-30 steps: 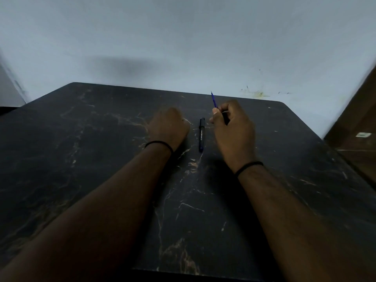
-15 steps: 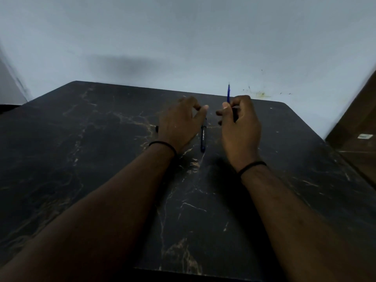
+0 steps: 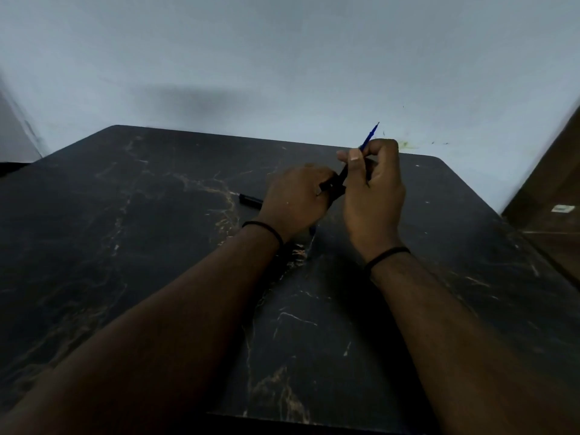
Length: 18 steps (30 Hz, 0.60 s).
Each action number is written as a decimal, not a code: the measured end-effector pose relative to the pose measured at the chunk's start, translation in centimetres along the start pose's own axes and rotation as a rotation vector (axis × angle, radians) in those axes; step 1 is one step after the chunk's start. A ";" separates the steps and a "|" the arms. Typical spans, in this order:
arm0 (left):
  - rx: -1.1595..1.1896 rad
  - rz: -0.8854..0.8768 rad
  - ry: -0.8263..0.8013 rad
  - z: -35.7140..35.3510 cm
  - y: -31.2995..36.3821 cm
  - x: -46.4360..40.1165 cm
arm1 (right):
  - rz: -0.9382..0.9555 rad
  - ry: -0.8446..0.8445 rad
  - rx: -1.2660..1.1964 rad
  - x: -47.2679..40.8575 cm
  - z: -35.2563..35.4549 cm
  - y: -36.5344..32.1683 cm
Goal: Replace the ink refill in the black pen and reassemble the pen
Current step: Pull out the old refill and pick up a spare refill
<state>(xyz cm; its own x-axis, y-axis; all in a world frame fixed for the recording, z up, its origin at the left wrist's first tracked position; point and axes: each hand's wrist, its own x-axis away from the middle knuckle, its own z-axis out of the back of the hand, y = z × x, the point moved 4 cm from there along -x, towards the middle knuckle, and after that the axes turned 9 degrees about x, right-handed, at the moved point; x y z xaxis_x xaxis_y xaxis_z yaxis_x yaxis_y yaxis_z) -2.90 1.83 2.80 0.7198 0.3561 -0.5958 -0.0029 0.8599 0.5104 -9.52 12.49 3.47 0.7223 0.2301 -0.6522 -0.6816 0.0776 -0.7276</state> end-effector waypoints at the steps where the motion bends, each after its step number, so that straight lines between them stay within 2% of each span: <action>1: -0.024 0.005 -0.001 0.0 -0.1 0.0 | 0.018 0.011 -0.013 0.0 0.1 -0.2; 4: -0.088 0.017 0.016 -0.1 -0.9 -0.1 | 0.077 0.108 -0.126 0.0 0.9 -1.2; 10: -0.124 0.100 0.176 0.9 -2.6 -0.3 | 0.132 0.304 -0.375 -0.8 2.7 -2.4; 18: -0.077 0.089 0.207 0.7 -2.7 -0.3 | -0.033 0.191 -0.048 -1.2 1.7 0.6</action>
<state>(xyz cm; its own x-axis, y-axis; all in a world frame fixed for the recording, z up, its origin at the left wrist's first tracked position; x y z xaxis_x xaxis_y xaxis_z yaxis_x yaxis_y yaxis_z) -2.57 -0.89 2.02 0.5567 0.4922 -0.6692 -0.1182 0.8443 0.5227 -10.98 13.87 4.17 0.7562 0.0391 -0.6532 -0.6543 0.0343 -0.7555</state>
